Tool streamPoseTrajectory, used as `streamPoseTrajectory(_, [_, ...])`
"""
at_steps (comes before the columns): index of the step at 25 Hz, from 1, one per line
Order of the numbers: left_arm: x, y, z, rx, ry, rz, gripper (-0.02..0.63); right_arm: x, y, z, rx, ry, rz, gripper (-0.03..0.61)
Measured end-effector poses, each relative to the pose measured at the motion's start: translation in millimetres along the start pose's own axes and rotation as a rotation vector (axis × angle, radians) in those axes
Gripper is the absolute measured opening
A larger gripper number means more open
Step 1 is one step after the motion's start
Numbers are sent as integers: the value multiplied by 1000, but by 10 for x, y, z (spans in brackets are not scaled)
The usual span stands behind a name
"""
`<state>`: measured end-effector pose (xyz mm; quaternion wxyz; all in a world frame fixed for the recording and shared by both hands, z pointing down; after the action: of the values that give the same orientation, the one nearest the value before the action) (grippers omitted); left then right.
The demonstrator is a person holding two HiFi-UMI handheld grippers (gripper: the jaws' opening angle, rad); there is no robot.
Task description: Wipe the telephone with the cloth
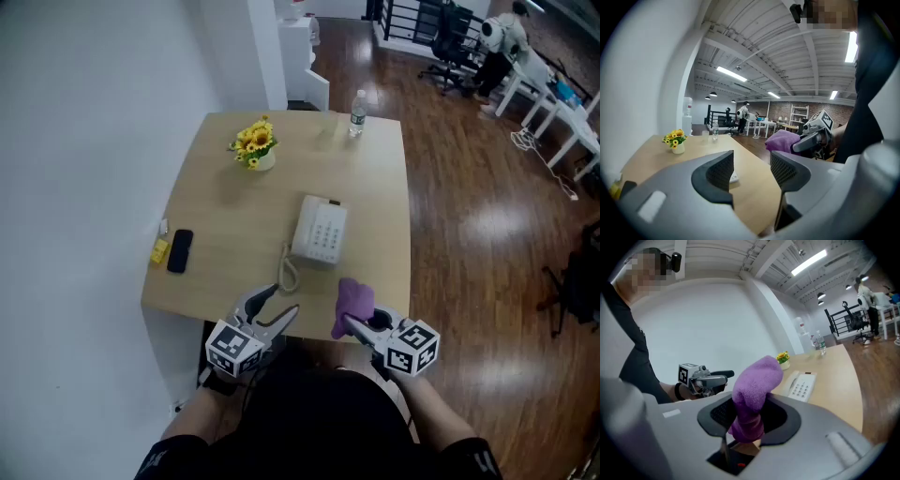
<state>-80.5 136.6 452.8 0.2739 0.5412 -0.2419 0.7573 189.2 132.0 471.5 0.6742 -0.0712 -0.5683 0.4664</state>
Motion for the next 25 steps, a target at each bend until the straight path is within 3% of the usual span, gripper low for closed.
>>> streamPoseTrajectory(7, [73,943,189,67,-28,8,241,-516,-361,1109,63,59,5,140])
streamPoseTrajectory(14, [148,1587,398,153,-15,38,241,-1194,-772,2009,177,116,-101,140])
streamPoseTrajectory(25, [308,1830,468,114,42,-30,241,-1755,-1643,3302,344,456,-409,140])
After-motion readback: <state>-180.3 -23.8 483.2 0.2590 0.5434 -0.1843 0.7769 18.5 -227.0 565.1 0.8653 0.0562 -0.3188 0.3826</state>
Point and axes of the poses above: the fingertips, and each gripper's own axes: z forward along the fingers, y to its left, x out of its underside, the point moved 9 cm from there along -z, backward along the fingers, and after that the axes turned 13 degrees about z, right-handed, at the moved point
